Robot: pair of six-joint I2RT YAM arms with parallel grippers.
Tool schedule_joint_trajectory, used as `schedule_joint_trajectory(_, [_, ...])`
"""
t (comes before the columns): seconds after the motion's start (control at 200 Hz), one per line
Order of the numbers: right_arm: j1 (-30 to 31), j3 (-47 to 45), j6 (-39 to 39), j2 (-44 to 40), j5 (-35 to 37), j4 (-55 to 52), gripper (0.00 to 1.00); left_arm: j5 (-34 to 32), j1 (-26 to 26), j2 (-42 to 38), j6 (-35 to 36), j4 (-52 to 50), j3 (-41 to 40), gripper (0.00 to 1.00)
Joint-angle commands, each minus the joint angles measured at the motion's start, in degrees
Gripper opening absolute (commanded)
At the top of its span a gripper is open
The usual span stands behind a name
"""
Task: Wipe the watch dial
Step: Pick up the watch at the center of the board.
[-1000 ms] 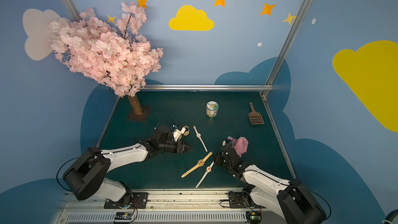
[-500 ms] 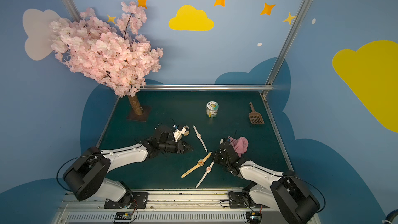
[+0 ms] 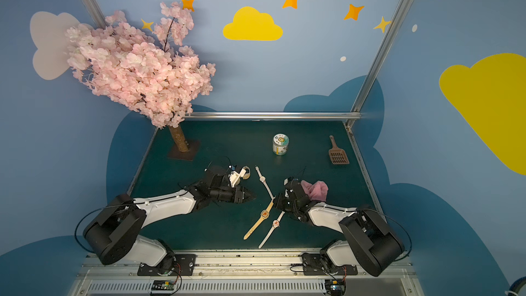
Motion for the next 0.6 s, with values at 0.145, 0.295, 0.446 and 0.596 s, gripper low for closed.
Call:
schedule_joint_trajectory(0.145, [-0.28,-1.13,-0.69,0.74,-1.88,-1.93,0.00,0.78,-0.15,0.27,1.26,0.77,0.26,0.53])
schedule_joint_trajectory(0.295, [-0.37,-1.32,-2.18,-2.83,-2.92,-2.12,0.00,1.44,-0.12,0.85,1.47,1.07,0.47,0.53])
schedule_joint_trajectory(0.446, [-0.37,-1.74,-3.61,-5.72,-4.32,-1.73,0.00,3.52,-0.13,2.08,1.72,2.91,0.72,0.51])
schedule_joint_trajectory(0.596, [-0.37,-2.45,-4.61,-7.05,-6.32,0.82,0.00,7.81,-0.23,4.77,1.97,7.28,0.73,0.52])
